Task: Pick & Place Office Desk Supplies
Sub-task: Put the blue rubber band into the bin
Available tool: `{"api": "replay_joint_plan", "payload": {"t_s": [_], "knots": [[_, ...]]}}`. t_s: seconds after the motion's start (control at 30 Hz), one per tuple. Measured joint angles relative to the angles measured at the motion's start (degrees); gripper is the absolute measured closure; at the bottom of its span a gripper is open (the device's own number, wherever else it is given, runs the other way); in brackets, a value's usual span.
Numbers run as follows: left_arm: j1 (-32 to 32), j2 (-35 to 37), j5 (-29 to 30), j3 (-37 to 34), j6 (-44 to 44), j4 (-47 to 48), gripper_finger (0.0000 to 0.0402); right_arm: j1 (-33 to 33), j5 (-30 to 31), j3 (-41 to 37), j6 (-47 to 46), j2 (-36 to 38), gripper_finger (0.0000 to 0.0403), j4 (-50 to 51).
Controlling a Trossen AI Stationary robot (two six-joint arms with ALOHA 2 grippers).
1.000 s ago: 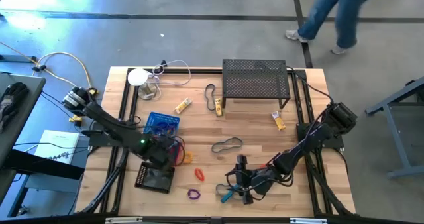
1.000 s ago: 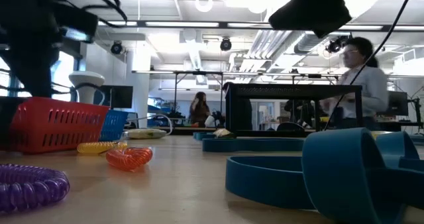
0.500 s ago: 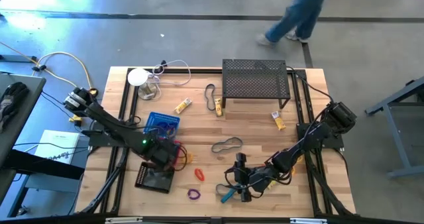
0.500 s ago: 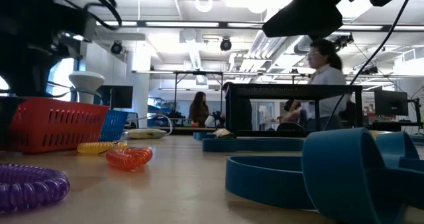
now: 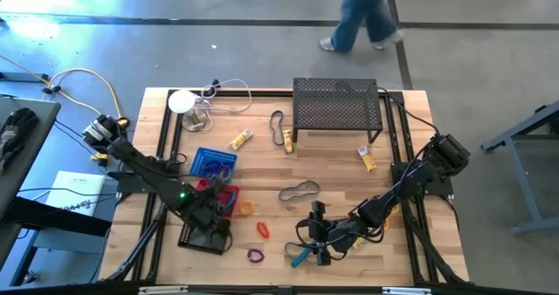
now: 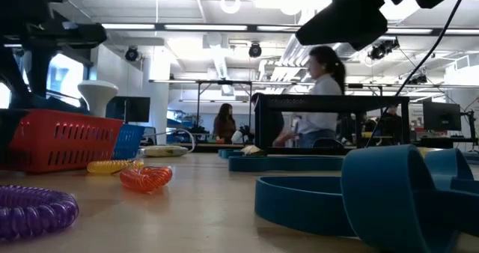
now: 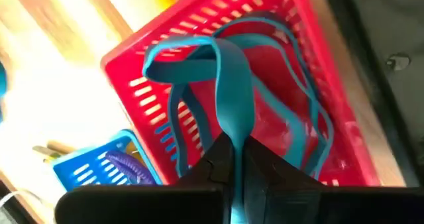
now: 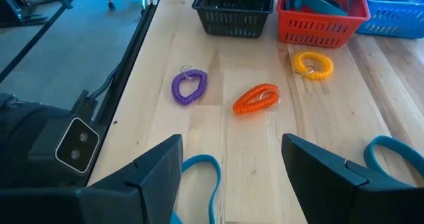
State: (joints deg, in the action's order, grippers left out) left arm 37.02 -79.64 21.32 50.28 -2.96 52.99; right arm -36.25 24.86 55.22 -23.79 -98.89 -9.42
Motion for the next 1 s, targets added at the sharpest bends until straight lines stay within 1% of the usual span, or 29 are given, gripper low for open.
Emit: {"api": "replay_joint_plan", "payload": {"t_s": [0.17,0.27,0.5,0.67,0.83,1.0], "knots": [[-1.24,-0.89,-0.81,-0.1,-1.1,-0.52,0.0397,0.0,-0.01,0.0,-0.17,-0.01,0.0156,0.4],[-1.95,-2.6,-2.91,-0.17,-1.57,-1.01,0.0397,0.0,-0.74,0.0,-0.17,0.0,0.0156,0.61],[-4.37,-6.5,-3.17,-0.22,-3.01,-1.2,0.0396,0.0,-1.08,0.0,-0.17,-0.01,0.0156,0.67],[-6.99,-8.92,-3.45,-0.22,2.38,-1.62,0.0396,0.0,-1.07,0.0,-0.15,-0.02,0.0156,0.83],[-8.78,-9.03,-3.5,-0.22,8.27,-1.83,0.0394,0.0,-1.06,0.0,-0.15,-0.02,0.0156,1.1],[-9.02,-9.01,-3.54,-0.22,13.22,-1.89,0.0371,0.0,-1.05,0.0,-0.15,-0.02,0.0156,1.23]]}}
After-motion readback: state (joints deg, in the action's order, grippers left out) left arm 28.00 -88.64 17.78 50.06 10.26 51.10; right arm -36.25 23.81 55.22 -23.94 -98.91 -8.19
